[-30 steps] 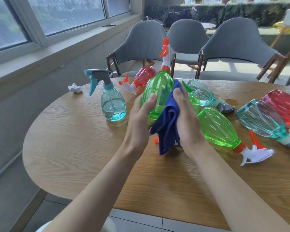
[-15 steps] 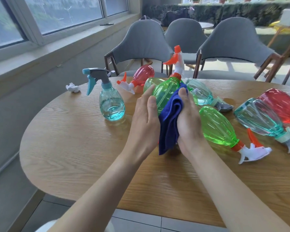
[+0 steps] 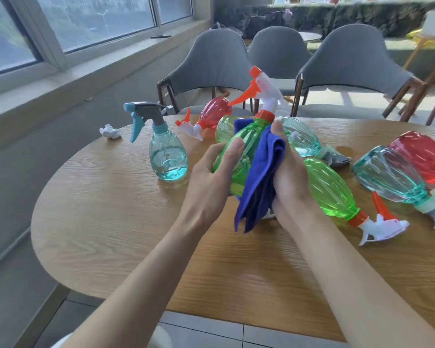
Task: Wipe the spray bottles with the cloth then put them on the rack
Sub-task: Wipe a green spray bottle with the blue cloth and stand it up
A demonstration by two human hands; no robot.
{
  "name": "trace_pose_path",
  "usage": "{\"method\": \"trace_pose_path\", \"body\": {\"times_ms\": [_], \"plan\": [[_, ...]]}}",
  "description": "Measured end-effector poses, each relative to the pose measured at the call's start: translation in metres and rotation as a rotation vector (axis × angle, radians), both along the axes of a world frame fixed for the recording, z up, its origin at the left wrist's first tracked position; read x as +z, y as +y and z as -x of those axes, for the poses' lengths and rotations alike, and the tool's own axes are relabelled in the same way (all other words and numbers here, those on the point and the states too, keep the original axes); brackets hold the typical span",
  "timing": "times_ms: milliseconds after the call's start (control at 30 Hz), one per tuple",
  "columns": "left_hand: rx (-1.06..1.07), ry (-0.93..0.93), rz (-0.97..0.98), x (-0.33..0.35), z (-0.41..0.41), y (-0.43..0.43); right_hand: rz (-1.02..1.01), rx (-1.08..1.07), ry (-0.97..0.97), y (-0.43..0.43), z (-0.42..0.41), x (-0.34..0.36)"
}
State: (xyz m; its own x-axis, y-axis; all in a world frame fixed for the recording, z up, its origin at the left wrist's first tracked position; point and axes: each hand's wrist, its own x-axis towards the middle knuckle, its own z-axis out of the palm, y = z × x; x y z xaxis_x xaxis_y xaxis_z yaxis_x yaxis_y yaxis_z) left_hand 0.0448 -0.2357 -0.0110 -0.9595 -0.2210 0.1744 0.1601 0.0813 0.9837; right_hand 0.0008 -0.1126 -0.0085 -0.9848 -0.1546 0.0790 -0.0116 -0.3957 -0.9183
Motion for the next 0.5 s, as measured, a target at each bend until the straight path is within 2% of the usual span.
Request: {"method": "trace_pose_path", "body": {"times_ms": [67,233,300,400,467,500], "plan": [[0.013,-0.008,-0.003,-0.001,0.002,0.002,-0.036,-0.036,-0.024,-0.002,-0.003,-0.003],[0.099,-0.032,-0.140,0.000,0.009,-0.003,-0.395,-0.043,0.276,-0.015,-0.012,-0.020],[0.084,-0.004,-0.082,0.002,0.008,-0.004,-0.316,-0.007,0.253,-0.011,-0.009,-0.016],[0.036,0.029,0.015,0.004,0.002,0.003,-0.049,0.013,0.051,0.000,-0.002,-0.005],[0.020,0.023,0.043,0.001,0.004,0.005,-0.029,0.000,-0.056,-0.001,-0.002,-0.004],[0.026,0.017,0.026,0.001,0.004,0.004,-0.077,0.001,-0.042,-0.003,-0.003,-0.005]]}}
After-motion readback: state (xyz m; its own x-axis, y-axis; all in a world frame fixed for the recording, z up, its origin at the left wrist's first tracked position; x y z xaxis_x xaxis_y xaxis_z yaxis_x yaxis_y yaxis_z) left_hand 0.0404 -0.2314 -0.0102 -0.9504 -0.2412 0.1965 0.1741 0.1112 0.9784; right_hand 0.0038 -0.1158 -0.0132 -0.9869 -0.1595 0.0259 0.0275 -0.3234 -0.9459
